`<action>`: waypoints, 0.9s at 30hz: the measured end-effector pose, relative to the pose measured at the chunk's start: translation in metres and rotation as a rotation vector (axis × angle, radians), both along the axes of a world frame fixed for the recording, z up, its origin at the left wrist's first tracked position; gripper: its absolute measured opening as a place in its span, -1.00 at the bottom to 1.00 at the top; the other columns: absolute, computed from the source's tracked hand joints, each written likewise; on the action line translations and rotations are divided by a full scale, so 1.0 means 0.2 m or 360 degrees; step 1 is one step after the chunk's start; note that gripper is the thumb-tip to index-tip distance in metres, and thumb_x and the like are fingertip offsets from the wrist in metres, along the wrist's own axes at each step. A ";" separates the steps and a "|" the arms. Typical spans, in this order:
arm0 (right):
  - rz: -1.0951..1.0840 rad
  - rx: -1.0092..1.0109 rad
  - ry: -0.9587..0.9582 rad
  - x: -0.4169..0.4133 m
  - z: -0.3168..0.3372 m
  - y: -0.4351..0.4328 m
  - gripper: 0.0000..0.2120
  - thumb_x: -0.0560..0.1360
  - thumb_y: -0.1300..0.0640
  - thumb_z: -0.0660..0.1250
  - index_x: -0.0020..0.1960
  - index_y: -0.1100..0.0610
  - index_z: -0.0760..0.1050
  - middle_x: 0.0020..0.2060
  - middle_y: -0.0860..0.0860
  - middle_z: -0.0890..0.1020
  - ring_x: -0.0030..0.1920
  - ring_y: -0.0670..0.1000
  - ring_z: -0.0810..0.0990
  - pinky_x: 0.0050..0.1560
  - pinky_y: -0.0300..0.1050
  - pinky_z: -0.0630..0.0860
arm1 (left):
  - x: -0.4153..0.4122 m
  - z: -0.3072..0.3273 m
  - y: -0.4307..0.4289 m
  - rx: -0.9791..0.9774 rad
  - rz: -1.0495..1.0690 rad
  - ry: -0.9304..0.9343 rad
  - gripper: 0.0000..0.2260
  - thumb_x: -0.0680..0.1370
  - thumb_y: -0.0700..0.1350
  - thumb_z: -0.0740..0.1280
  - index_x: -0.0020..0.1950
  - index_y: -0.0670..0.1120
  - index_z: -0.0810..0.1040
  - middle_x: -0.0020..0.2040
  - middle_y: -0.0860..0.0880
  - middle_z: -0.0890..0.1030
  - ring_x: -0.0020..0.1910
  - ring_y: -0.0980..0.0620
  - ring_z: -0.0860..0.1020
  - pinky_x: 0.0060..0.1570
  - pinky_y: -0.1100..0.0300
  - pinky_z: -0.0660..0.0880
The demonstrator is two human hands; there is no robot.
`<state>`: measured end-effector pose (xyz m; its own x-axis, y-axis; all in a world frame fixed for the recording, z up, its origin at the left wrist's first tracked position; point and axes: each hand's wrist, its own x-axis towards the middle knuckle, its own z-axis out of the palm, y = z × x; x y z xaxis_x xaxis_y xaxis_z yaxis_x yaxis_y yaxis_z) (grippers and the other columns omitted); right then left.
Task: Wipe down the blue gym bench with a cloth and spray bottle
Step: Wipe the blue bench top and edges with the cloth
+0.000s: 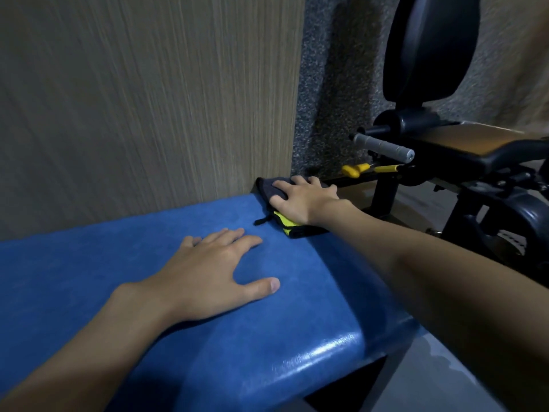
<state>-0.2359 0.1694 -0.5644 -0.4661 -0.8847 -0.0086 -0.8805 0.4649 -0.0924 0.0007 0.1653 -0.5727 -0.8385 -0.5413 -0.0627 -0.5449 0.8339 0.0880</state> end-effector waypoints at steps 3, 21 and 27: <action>0.0015 0.0017 -0.0023 0.01 -0.01 0.06 -0.42 0.57 -0.30 -0.11 0.58 -0.24 0.02 0.62 -0.02 0.02 0.58 0.22 -0.06 0.38 0.44 0.03 | 0.05 0.05 0.00 -0.0019 -0.0010 0.0014 -0.14 0.27 0.62 -0.03 0.46 0.23 0.25 0.48 0.25 0.24 0.50 0.20 0.17 0.40 0.11 0.15; 0.0206 0.0059 0.0110 0.33 -0.02 0.90 -0.19 0.32 -0.57 -0.40 0.53 -0.37 -0.17 0.61 -0.11 -0.14 0.59 0.05 -0.24 0.50 0.34 -0.12 | 0.20 0.10 -0.02 0.0024 0.0071 0.0026 -0.16 0.31 0.62 0.01 0.51 0.27 0.22 0.50 0.24 0.25 0.49 0.17 0.22 0.41 0.04 0.18; 0.0184 -0.0026 0.0150 0.23 -0.04 0.56 -0.32 0.44 -0.45 -0.22 0.53 -0.33 0.03 0.60 -0.09 0.04 0.59 0.10 -0.05 0.42 0.39 0.03 | 0.21 0.06 -0.02 0.0056 0.0083 -0.0189 -0.05 0.22 0.68 -0.07 0.57 0.33 0.06 0.63 0.13 0.05 0.60 0.09 0.02 0.51 -0.09 0.07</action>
<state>-0.1898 0.2822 -0.5727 -0.3593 -0.9321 0.0457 -0.9332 0.3590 -0.0134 0.0433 0.1603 -0.5611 -0.7949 -0.5795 -0.1795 -0.5956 0.8018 0.0490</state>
